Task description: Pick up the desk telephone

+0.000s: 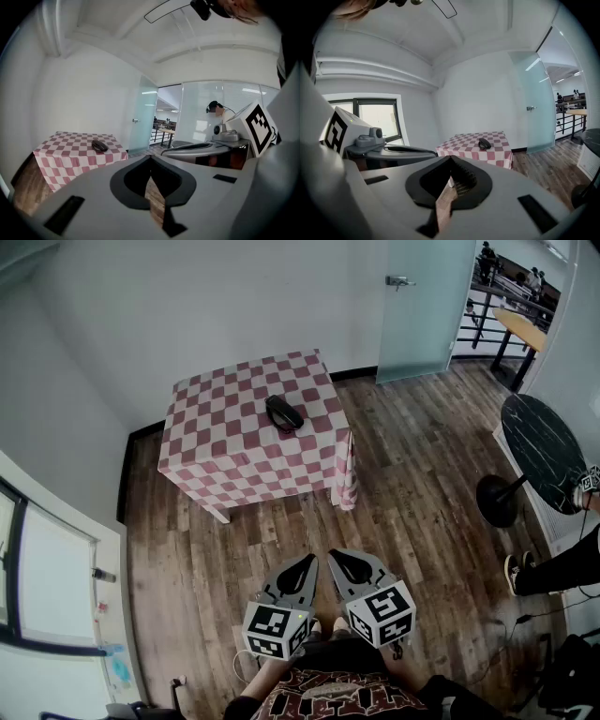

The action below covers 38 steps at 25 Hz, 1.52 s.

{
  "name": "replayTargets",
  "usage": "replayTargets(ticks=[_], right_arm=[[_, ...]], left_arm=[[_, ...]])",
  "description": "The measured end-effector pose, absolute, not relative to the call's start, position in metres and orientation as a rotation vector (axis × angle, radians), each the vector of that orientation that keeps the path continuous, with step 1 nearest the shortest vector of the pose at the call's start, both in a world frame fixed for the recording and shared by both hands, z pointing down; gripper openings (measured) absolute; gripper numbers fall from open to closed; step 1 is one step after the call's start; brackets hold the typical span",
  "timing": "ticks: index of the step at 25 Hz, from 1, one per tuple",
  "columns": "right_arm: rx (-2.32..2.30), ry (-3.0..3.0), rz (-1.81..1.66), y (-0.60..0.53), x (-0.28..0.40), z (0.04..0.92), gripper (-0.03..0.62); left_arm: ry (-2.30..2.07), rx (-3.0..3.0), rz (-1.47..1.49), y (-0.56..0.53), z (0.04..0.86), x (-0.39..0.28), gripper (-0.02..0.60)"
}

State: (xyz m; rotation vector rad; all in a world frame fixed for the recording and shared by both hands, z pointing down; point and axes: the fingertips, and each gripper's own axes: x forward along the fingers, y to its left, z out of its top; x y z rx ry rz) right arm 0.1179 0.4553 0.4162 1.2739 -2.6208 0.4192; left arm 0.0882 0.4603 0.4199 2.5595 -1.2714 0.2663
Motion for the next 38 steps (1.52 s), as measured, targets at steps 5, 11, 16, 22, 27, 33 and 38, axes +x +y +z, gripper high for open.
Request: replayTargets(ticks=[5,11,16,22,27,33,38], right_arm=[[1.269,-2.64,0.422,0.458,0.125,0.411,0.018],[1.23,-2.67,0.432,0.46,0.132,0.411,0.018],[1.189,-2.679,0.429,0.463,0.14,0.415,0.018],[1.187,-2.666,0.437,0.458,0.145,0.422,0.018],[1.197,-2.654,0.429,0.441,0.14,0.425,0.018],[1.227,-2.64,0.426,0.404,0.125,0.425,0.018],[1.251,-2.627,0.426,0.366,0.11,0.425,0.018]], left_arm=[[-1.281,2.556,0.268,0.463,0.416,0.095,0.006],[-1.301,2.536,0.254,0.465,0.419,0.102,0.006],[-1.339,2.517,0.25,0.467,0.422,0.106,0.006],[-1.364,2.488,0.244,0.464,0.431,0.107,0.006],[-1.367,2.48,0.225,0.447,0.434,0.098,0.006],[-1.335,2.5,0.22,0.408,0.435,0.086,0.006],[-1.315,2.509,0.226,0.368,0.435,0.071,0.006]])
